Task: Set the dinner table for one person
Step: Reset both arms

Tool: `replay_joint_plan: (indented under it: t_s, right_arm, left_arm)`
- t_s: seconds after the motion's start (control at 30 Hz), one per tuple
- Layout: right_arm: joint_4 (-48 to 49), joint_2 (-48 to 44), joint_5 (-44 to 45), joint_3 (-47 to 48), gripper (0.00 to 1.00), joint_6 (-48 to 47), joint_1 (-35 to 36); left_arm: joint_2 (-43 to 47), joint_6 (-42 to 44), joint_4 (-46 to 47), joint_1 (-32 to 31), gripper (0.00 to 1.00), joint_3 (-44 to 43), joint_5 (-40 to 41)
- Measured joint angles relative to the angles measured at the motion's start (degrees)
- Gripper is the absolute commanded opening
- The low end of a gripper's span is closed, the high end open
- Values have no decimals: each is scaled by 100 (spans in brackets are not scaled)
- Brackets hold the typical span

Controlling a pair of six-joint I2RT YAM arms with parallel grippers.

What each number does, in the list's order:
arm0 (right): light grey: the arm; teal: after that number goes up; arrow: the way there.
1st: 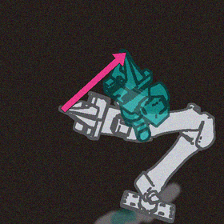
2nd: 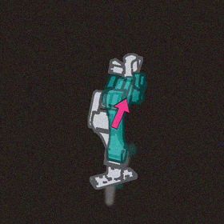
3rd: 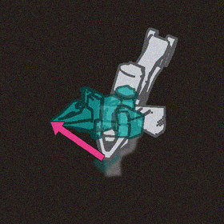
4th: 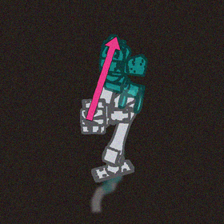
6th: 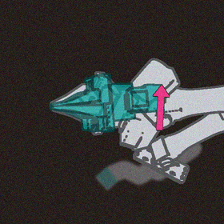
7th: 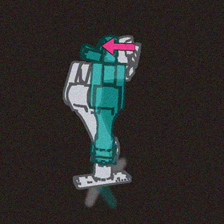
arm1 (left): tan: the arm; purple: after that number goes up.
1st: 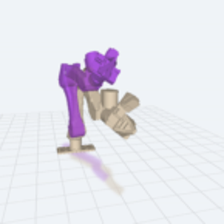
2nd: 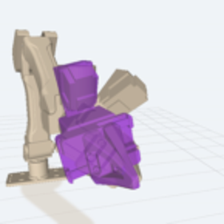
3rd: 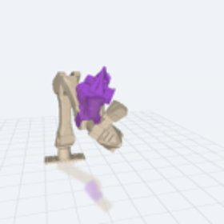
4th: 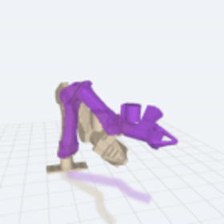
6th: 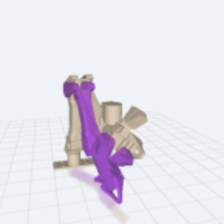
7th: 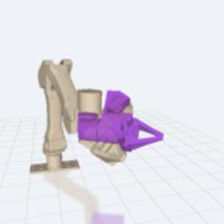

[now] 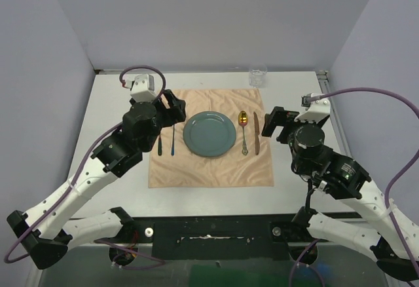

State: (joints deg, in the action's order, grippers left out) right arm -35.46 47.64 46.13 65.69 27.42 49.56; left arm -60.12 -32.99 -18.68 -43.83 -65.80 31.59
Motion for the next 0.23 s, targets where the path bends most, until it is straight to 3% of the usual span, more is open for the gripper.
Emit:
replay_joint_plan:
  t_s: [0.23]
  right_arm:
    - [33,13,24,22,98,-22,0]
  left_arm:
    - [-44,-4,-50,-28,70,0,-22]
